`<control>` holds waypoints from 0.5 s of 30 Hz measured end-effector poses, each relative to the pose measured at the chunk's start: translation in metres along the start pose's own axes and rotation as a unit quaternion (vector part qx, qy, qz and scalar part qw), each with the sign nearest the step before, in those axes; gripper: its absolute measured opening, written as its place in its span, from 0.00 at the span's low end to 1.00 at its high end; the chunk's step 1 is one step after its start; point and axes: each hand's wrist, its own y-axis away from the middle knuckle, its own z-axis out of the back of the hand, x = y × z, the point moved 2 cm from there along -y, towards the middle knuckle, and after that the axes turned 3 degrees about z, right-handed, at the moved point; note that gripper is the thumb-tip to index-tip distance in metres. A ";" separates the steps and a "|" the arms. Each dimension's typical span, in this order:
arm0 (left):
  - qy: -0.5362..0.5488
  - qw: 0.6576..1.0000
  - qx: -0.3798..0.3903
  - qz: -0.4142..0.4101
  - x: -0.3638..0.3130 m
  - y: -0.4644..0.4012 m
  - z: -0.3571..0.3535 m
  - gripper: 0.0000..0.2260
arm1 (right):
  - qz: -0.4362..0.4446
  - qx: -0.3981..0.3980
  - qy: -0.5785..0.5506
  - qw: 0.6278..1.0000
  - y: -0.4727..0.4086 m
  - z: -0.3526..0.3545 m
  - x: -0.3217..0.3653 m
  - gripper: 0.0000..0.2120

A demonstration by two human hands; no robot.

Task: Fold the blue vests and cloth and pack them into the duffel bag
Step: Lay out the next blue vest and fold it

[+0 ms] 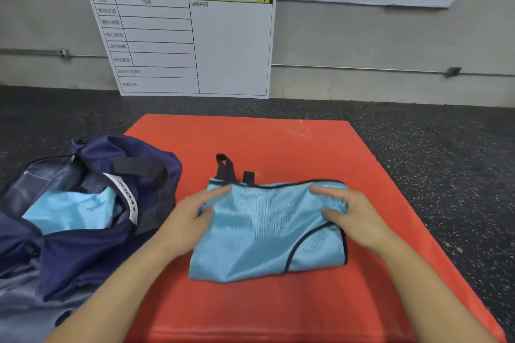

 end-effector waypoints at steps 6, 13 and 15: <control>-0.019 0.994 -0.005 0.111 0.034 -0.029 -0.015 0.29 | -0.071 0.049 0.020 0.996 -0.037 -0.022 -0.031 0.27; -0.022 0.993 -0.018 0.113 0.037 -0.032 -0.019 0.23 | -0.111 0.060 0.057 0.990 -0.043 -0.018 -0.048 0.26; -0.055 0.992 -0.028 0.106 0.034 -0.032 -0.018 0.22 | -0.119 0.043 0.057 0.990 -0.043 -0.015 -0.053 0.26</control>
